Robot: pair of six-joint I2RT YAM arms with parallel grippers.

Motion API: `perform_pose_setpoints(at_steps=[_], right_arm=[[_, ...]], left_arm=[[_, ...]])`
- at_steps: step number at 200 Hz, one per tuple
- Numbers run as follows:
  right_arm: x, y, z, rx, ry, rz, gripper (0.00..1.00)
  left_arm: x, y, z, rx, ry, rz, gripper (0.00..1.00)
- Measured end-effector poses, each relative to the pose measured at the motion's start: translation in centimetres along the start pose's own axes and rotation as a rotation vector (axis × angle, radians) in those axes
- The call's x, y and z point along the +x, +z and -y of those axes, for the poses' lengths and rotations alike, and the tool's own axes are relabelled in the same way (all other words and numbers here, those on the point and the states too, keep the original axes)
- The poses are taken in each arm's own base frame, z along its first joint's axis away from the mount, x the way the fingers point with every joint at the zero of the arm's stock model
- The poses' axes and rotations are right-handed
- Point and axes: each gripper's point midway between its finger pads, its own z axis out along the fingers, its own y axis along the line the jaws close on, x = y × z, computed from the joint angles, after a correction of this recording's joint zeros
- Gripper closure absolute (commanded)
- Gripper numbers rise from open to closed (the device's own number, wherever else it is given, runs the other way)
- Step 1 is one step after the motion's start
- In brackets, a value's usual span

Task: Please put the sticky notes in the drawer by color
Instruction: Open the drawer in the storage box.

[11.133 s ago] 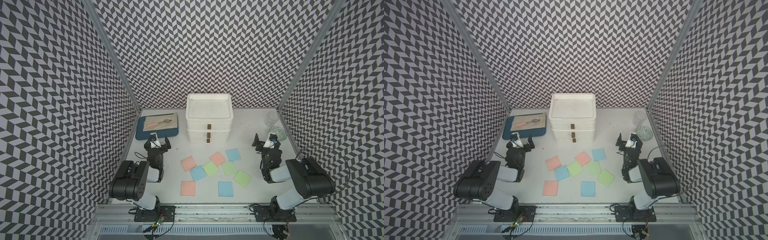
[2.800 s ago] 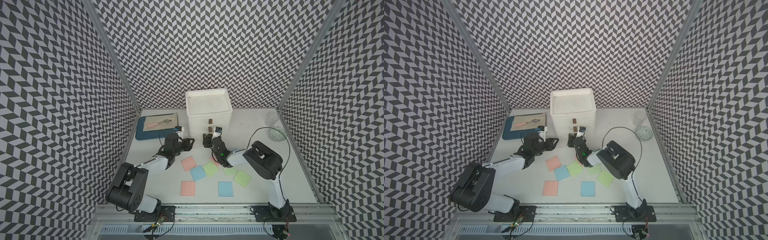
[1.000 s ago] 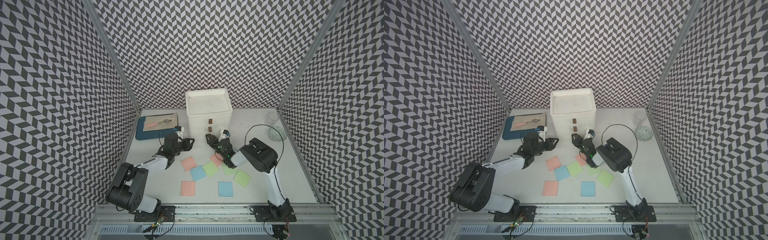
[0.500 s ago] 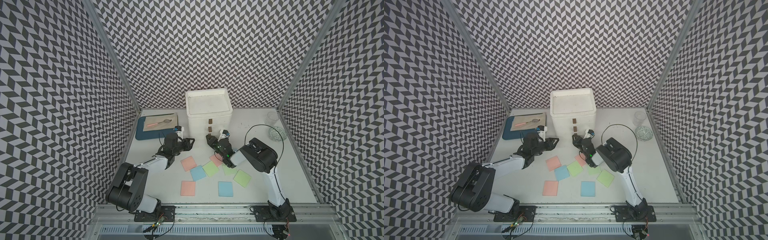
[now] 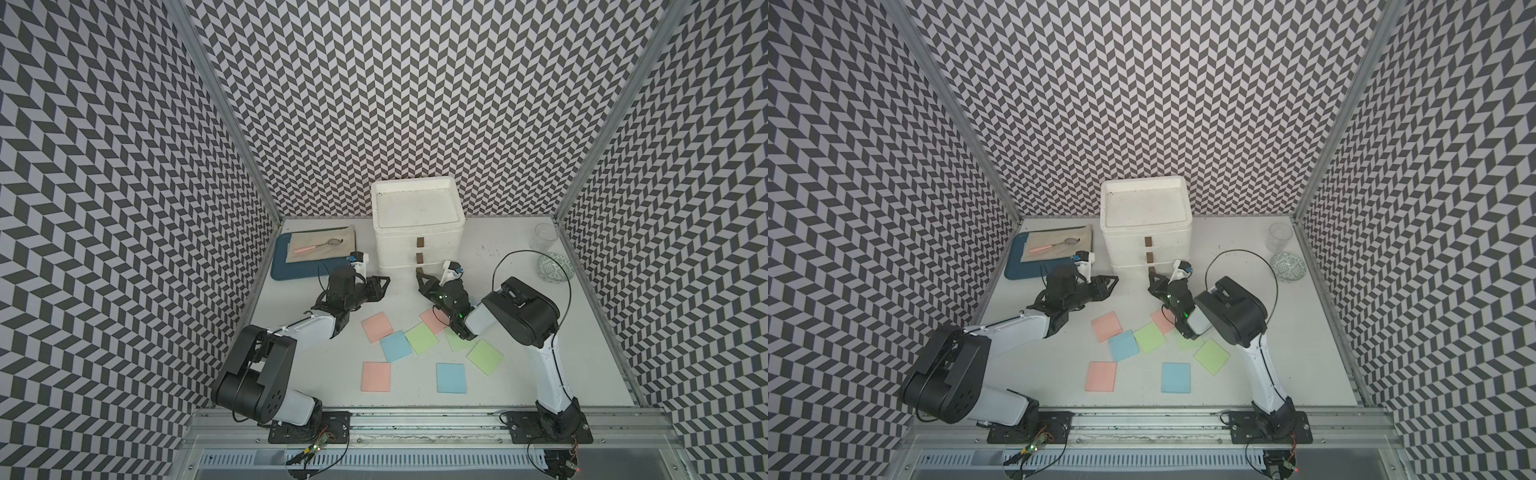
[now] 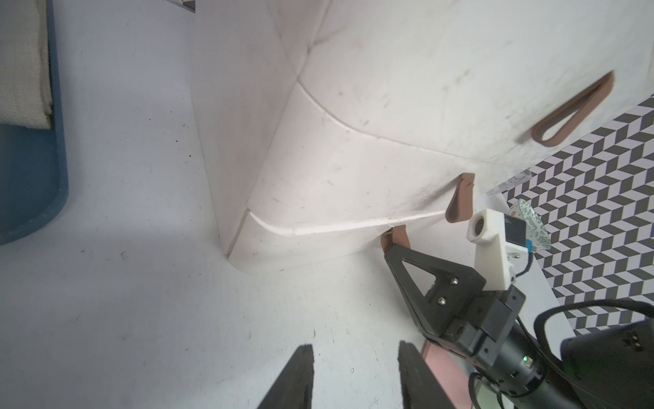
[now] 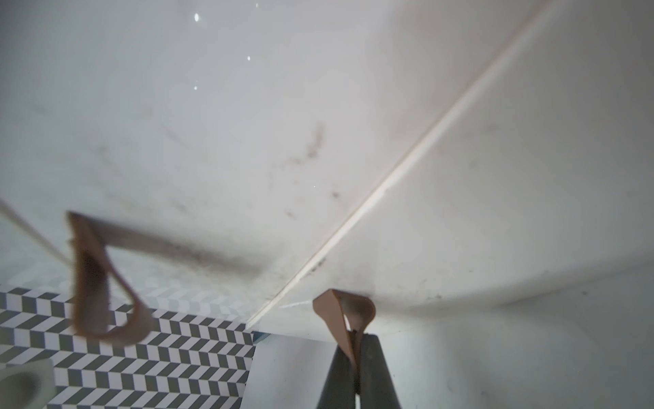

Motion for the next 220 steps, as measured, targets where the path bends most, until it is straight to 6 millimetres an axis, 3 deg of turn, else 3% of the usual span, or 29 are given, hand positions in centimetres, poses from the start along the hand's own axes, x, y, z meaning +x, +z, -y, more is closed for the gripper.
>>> perform_pose_setpoints(at_steps=[44, 104, 139, 176, 191, 220], right_arm=[[1.9, -4.7, 0.2, 0.024, -0.008, -0.073, 0.95], [5.9, -10.0, -1.4, 0.021, -0.038, -0.197, 0.94], [7.1, -12.1, -2.4, 0.021, -0.055, -0.229, 0.94], [7.9, -13.4, -1.9, 0.046, -0.067, -0.260, 0.92], [8.0, -13.5, -1.8, 0.049, -0.067, -0.262, 0.85], [8.5, -13.7, -1.6, 0.061, -0.087, -0.282, 0.56]], left_arm=[[0.5, 0.3, -0.2, 0.000, -0.005, -0.016, 0.54], [0.6, 0.3, -0.1, 0.007, -0.008, -0.022, 0.48], [0.7, 0.4, -0.1, 0.011, -0.010, -0.027, 0.47], [0.8, 0.4, -0.1, 0.012, -0.010, -0.028, 0.46], [0.8, 0.4, 0.0, 0.012, -0.009, -0.028, 0.45], [0.8, 0.4, 0.0, 0.014, -0.006, -0.029, 0.44]])
